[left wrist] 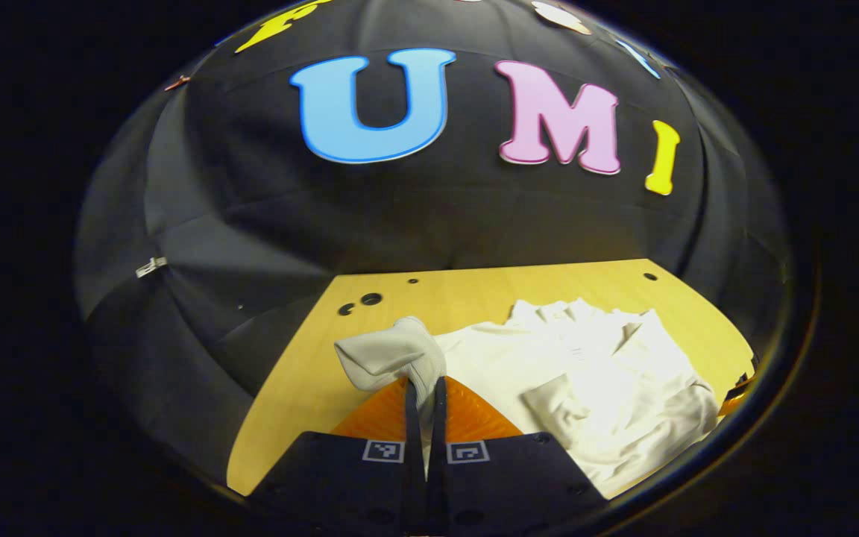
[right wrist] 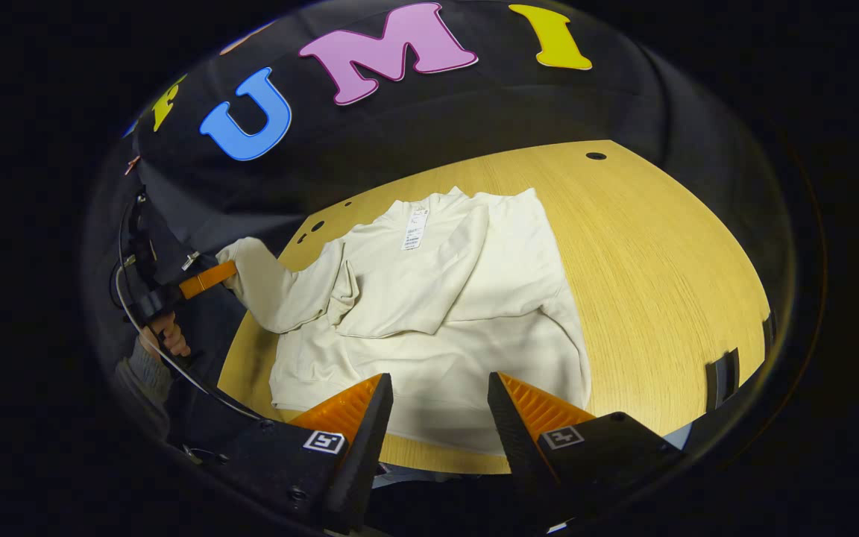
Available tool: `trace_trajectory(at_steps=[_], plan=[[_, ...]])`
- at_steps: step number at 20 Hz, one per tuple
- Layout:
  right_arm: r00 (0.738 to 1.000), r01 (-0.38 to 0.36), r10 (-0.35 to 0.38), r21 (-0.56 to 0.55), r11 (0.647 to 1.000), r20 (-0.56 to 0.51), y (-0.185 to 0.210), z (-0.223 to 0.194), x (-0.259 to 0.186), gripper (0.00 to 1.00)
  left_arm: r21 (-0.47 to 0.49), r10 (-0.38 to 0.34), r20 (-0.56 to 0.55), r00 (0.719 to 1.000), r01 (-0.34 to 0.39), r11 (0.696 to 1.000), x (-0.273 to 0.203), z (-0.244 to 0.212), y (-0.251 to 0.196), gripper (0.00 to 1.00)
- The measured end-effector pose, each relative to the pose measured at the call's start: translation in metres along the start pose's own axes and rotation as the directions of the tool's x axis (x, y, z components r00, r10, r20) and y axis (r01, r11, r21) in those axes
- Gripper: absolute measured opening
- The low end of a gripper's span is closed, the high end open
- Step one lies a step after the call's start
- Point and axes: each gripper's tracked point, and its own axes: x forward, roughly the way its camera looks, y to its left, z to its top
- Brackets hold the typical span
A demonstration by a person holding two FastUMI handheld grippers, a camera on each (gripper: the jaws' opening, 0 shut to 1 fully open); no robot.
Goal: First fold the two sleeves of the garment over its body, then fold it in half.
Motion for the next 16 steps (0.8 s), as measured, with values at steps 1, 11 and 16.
trace_trajectory(at_steps=[1,11,16], plan=[[1.000,0.005,-0.005,0.005,1.000,0.000,-0.003,-0.001,-0.002,0.80,0.014,-0.026,0.005,1.000,0.026,1.000,0.001,0.003,-0.016,0.06],[0.997,0.074,-0.074,0.052,0.996,-0.017,-0.047,-0.015,-0.014,0.80,0.041,-0.223,-0.043,0.974,0.225,0.974,0.015,-0.017,-0.164,0.06],[0.994,0.105,-0.103,0.077,0.991,-0.029,-0.066,-0.022,-0.023,0.80,0.039,-0.236,-0.126,0.963,0.243,0.969,0.041,-0.054,-0.205,0.07]])
